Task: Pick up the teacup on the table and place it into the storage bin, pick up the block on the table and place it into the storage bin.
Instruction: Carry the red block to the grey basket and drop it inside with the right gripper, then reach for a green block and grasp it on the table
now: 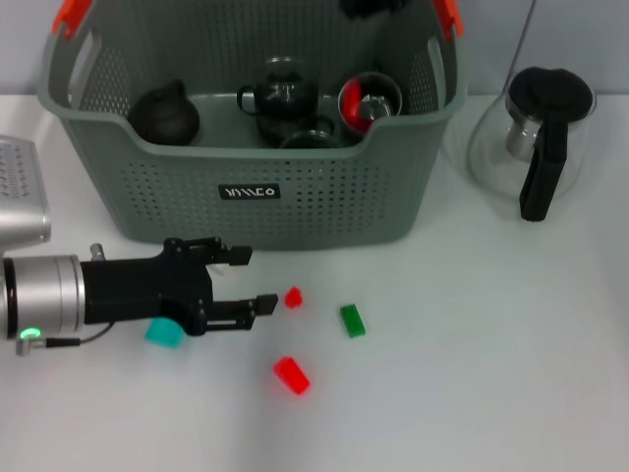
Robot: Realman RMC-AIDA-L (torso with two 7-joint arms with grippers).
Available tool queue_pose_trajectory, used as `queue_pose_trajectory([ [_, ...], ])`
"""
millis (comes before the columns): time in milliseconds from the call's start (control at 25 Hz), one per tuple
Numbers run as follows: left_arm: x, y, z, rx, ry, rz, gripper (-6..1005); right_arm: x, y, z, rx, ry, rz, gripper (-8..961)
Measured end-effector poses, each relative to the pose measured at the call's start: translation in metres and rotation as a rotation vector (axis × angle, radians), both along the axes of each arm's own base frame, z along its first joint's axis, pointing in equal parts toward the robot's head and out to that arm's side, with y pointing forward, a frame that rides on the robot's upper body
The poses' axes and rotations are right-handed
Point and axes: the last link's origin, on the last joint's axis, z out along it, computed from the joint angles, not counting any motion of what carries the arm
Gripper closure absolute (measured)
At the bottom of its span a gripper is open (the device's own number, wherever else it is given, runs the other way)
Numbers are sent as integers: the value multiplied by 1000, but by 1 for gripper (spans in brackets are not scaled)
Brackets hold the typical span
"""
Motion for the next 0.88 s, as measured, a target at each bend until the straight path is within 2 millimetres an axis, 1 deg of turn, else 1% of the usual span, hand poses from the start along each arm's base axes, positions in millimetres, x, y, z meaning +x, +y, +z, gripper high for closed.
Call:
queue_pose_trajectory([
  [120, 0, 0, 0, 0, 0, 1, 248, 2, -2, -3, 6, -15, 21, 608],
  [240, 0, 0, 0, 0, -1, 2, 248, 1, -15, 2, -12, 2, 75, 471],
  [360, 0, 0, 0, 0, -1, 2, 248, 0, -45, 15, -91, 43, 181, 335],
  [440, 0, 0, 0, 1, 0, 1, 248, 6, -68, 23, -161, 61, 237, 252],
  [520, 0, 0, 0, 2, 1, 2, 248, 21, -89, 29, -227, 48, 260, 177],
  [640, 0, 0, 0, 2, 1, 2, 248, 48, -114, 30, -326, -3, 267, 65],
  [680, 0, 0, 0, 3, 2, 1, 248, 58, -122, 27, -366, -23, 259, 60],
  [760, 0, 1, 1, 4, 2, 2, 248, 71, -131, 20, -412, -58, 236, 49],
  [840, 0, 1, 1, 5, 2, 2, 248, 86, -135, 5, -447, -117, 202, 38],
  [880, -1, 1, 1, 5, 2, 3, 248, 90, -135, -1, -453, -139, 195, 33],
])
